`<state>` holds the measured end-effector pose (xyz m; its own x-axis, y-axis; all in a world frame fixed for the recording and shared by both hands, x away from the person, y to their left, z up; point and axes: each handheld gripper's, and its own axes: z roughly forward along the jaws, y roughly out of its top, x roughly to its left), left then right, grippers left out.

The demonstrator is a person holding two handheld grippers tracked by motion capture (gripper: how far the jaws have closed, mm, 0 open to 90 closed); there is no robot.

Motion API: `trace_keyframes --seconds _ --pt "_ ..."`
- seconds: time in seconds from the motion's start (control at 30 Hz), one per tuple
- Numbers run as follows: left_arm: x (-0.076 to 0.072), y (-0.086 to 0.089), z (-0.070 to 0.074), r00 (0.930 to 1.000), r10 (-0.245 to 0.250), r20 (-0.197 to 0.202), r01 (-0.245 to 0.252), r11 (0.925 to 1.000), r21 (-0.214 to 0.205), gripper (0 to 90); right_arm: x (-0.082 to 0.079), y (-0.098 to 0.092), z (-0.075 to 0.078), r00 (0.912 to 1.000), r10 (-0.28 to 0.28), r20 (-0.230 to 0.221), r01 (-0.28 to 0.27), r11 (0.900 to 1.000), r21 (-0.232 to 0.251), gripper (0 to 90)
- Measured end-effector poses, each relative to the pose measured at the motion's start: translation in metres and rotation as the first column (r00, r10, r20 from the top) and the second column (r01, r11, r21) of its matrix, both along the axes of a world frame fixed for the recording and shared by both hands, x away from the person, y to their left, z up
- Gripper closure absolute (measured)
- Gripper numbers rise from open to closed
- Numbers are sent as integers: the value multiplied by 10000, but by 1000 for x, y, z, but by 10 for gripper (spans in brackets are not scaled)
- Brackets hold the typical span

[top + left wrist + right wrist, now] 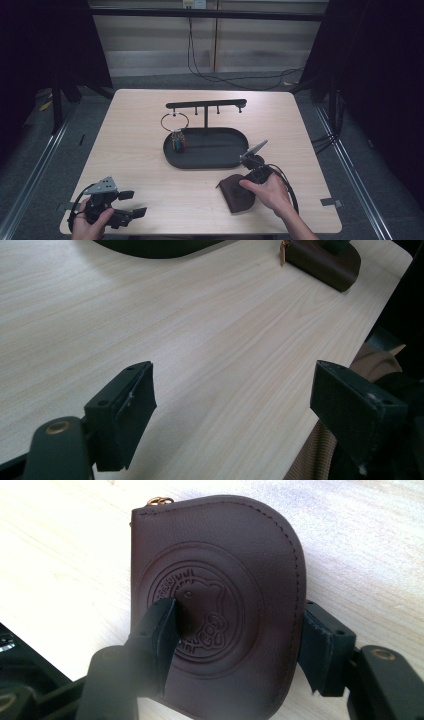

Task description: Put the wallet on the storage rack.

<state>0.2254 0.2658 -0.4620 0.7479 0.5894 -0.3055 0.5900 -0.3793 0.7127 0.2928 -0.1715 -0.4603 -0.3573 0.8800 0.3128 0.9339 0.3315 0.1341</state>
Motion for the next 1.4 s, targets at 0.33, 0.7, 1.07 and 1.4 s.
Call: trace_keyframes --seconds 0.33,0.7,1.07,1.4 --pt "0 2 0 10000 47 -18 -47 10000 -62 182 3 -14 7 9981 -572 211 555 9955 762 663" --pt "0 3 2 10000 91 16 -91 9997 -220 182 2 -19 14 9967 -728 358 680 9905 1196 758" --pt "0 4 2 10000 62 8 -61 9997 -229 181 1 -2 38 9963 -161 848 102 9975 695 823" --pt "1 5 2 9998 197 -54 -198 9993 -319 178 5 4 55 9956 256 907 -251 9997 -62 827"
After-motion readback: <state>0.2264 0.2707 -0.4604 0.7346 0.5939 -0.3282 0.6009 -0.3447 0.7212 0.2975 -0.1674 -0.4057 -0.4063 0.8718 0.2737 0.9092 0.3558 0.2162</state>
